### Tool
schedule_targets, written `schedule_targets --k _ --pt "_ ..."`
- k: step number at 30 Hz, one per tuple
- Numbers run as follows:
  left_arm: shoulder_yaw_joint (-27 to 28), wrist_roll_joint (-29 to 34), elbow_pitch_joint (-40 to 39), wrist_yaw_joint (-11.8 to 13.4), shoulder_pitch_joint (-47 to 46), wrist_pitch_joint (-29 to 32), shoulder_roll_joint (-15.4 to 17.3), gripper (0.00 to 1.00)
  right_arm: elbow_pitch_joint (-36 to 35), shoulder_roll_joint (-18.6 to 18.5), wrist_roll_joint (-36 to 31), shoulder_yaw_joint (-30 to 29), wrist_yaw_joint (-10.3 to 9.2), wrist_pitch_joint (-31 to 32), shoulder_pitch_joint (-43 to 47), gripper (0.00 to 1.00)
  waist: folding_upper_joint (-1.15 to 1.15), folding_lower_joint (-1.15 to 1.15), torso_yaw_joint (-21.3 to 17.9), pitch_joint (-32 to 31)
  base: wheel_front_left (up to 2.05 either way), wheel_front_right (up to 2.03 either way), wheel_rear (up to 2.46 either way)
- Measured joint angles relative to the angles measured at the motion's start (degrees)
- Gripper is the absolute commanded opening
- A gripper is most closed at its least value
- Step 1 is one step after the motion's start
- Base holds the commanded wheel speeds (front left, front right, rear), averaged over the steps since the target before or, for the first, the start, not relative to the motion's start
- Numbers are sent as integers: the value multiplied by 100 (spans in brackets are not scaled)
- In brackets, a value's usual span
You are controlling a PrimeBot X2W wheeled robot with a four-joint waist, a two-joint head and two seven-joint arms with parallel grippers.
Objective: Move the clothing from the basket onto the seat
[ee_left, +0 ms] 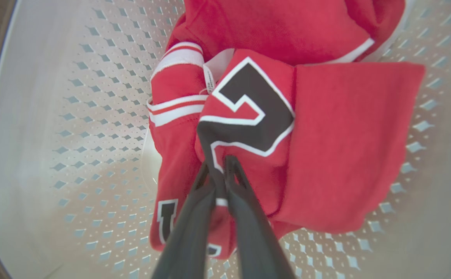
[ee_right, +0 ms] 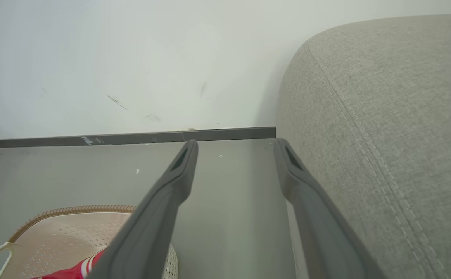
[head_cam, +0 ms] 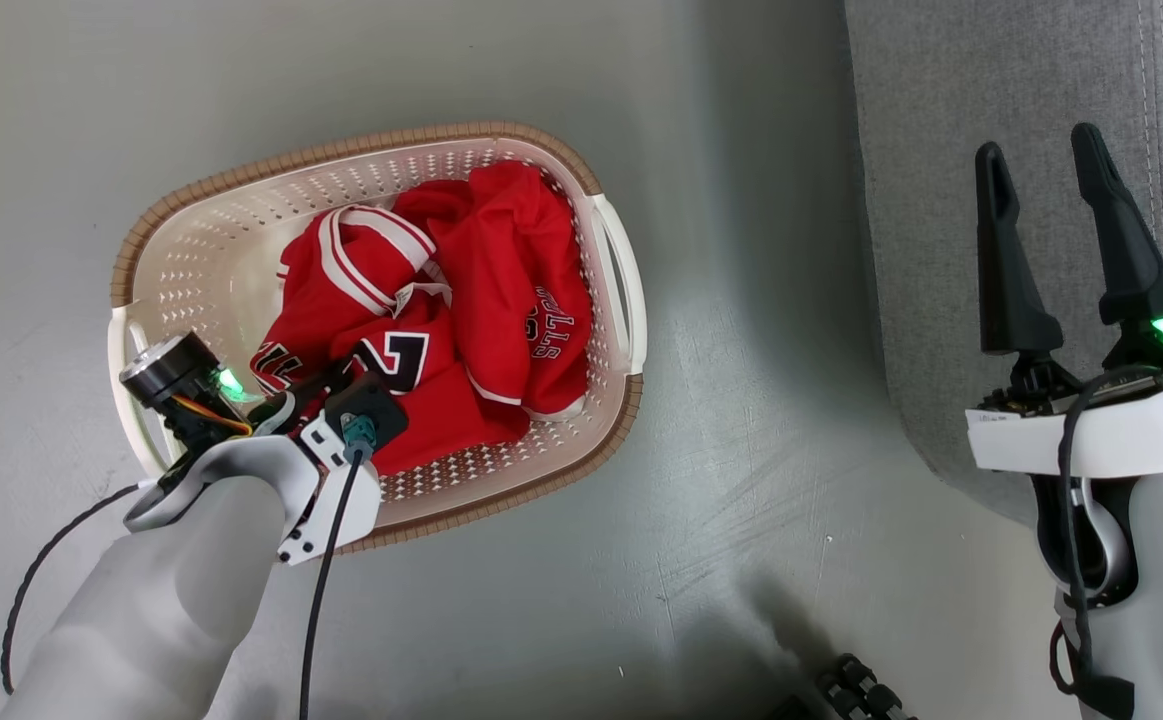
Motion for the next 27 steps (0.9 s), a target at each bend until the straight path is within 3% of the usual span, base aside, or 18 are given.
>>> schedule_targets --k 7,14,27 --pt "-5 -62 78 -48 -89 -41 -131 0 73 -2 20 -11 0 -1 -166 100 0 0 -13 39 0 0 0" --pt "154 -355 -135 -38 -90 -503 -326 0 169 -3 20 -74 0 0 -228 100 0 0 28 -47 0 0 0" --pt "578 -825 -794 323 4 -1044 -374 0 391 -10 -29 -25 0 -1 -330 100 0 0 207 -427 0 0 0"
